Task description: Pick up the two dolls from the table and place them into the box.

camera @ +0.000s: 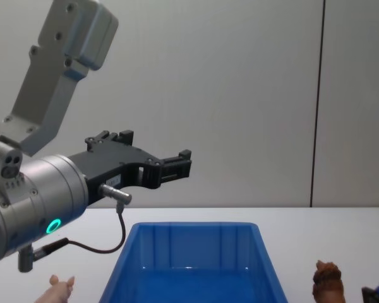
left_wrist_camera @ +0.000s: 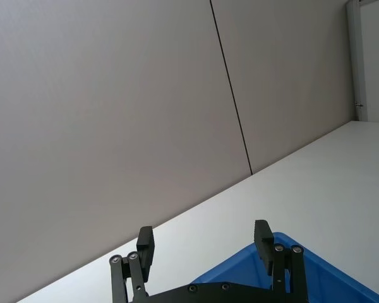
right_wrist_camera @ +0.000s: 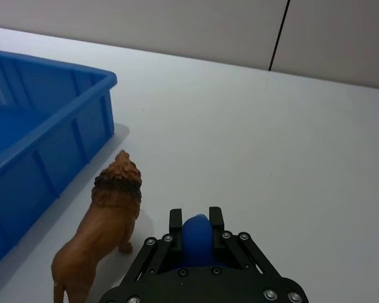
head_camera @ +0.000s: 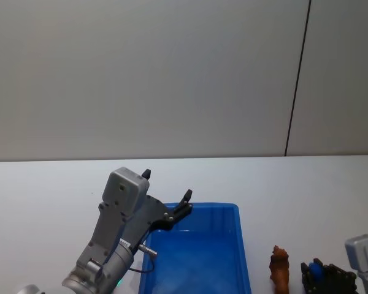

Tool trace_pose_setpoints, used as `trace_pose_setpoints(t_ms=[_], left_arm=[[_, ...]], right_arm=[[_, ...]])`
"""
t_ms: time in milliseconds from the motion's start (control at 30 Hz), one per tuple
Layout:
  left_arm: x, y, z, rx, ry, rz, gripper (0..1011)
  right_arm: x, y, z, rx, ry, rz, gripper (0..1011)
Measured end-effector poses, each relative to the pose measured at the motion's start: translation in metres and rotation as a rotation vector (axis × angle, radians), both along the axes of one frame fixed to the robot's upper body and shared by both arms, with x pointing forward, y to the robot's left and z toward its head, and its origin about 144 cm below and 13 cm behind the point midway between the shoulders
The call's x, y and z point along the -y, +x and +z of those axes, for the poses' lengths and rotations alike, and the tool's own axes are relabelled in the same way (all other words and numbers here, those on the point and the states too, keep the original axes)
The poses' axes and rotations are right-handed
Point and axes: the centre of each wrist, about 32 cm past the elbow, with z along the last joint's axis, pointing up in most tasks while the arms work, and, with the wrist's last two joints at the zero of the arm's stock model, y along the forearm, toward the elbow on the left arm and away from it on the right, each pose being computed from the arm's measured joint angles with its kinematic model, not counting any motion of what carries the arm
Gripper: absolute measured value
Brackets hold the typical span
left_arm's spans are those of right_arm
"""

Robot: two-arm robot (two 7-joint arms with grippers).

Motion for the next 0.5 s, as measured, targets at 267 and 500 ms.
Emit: trace_pose_setpoints(t_ms=[267,500], left_arm=[[0.0,0.0,0.0,0.0,0.0,0.0,1001],[0.0,0.0,0.0,0.0,0.0,0.0,1001]], right_arm=[[-0.002,-0.001,0.009,0.055,-0.008,0.017,208],[-0.004,0.0,0.021,0.114,-0.007,0.034,181]])
